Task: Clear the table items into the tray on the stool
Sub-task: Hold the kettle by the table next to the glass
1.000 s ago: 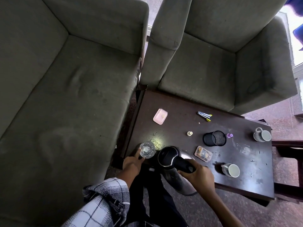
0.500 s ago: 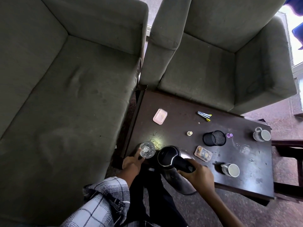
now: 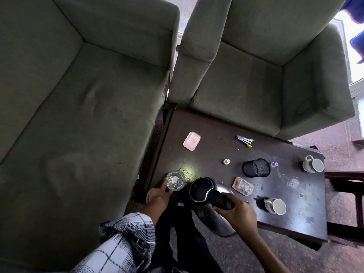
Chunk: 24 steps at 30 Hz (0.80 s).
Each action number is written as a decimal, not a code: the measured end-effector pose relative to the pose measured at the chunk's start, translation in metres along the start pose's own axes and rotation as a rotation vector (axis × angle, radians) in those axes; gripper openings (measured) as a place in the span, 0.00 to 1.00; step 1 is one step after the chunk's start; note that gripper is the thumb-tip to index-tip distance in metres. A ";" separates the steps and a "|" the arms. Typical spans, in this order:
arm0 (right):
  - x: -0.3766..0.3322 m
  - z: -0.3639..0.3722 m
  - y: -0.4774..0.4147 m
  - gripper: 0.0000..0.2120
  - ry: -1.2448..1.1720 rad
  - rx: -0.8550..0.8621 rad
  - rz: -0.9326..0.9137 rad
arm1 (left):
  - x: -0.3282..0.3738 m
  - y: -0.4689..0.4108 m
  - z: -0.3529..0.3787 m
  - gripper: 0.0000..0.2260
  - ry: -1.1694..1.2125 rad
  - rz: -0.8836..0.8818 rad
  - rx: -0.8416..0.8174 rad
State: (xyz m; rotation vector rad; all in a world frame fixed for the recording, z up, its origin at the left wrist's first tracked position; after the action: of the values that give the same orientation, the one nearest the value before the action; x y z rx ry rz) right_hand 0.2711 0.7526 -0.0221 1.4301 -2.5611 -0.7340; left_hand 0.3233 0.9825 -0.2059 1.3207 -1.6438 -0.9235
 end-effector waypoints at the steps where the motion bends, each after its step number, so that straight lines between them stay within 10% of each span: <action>1: 0.001 0.001 0.000 0.20 -0.001 -0.002 0.005 | 0.002 0.001 0.001 0.28 0.044 0.018 -0.003; 24: 0.002 0.003 0.005 0.19 -0.009 0.004 -0.006 | 0.007 0.001 -0.005 0.34 -0.114 0.018 0.018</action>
State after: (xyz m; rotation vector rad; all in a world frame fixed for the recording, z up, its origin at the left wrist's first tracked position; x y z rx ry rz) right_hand 0.2653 0.7540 -0.0226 1.4399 -2.5675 -0.7374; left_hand 0.3266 0.9756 -0.2016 1.2837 -1.7522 -0.9912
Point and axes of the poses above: each hand's wrist, its own y-axis away from the middle knuckle, its own z-axis out of the palm, x = y × z, the point moved 10 cm from there along -y, towards the middle knuckle, and after that the axes turned 12 degrees about y, right-handed, at the moved point
